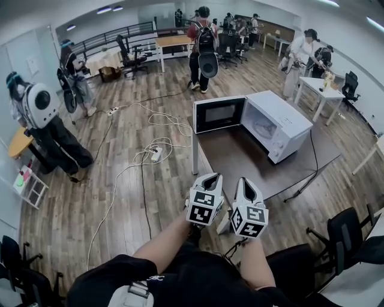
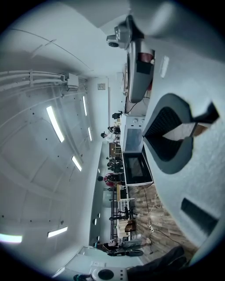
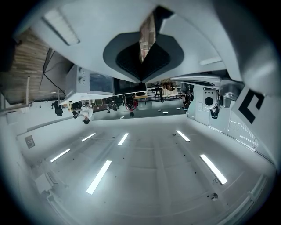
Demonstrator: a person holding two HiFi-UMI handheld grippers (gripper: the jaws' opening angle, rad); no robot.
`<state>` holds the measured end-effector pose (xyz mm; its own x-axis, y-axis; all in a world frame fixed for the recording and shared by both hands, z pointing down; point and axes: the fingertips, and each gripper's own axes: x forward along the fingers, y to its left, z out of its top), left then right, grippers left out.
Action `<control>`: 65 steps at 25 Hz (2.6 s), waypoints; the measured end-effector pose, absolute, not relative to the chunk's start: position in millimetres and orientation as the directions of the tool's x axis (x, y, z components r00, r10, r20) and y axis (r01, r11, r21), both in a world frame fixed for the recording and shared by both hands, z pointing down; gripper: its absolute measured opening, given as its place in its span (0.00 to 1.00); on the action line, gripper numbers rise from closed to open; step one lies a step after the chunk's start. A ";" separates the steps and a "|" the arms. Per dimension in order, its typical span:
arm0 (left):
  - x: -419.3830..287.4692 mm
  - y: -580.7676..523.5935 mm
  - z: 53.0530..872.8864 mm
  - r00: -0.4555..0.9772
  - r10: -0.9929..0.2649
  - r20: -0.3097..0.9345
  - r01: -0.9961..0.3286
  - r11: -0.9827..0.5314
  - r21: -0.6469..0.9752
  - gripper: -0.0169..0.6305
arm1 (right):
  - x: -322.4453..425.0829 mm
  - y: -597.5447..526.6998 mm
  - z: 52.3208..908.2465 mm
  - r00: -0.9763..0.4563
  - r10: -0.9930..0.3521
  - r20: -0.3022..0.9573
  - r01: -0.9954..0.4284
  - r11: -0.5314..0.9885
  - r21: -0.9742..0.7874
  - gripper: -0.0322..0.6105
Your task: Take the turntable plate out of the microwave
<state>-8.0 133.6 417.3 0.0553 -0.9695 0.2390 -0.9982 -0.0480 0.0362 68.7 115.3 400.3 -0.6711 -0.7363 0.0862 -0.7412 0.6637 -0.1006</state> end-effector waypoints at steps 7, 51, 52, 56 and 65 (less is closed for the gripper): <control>-16.5 92.5 418.3 0.082 -0.972 0.219 -0.996 -0.073 0.050 0.03 | 60.0 79.5 406.4 -0.653 -0.751 0.098 -0.757 0.648 -0.086 0.06; -60.0 -291.6 497.7 0.461 -0.812 0.358 -0.887 -0.409 0.215 0.04 | 24.6 -245.7 446.3 -0.281 -0.924 0.261 -0.958 0.287 -0.016 0.06; -59.3 -299.4 502.1 0.470 -0.807 0.358 -0.882 -0.412 0.230 0.04 | 25.9 -250.3 447.7 -0.269 -0.926 0.266 -0.961 0.276 -0.014 0.06; -51.2 -326.6 523.5 0.549 -0.757 0.353 -0.824 -0.420 0.382 0.04 | 32.9 -262.7 452.9 -0.228 -0.932 0.281 -0.972 0.236 -0.005 0.06; -31.9 -394.6 561.7 0.696 -0.686 0.212 -0.526 -0.287 0.801 0.03 | 64.1 -269.3 480.9 -0.162 -0.925 0.343 -0.985 0.173 -0.001 0.06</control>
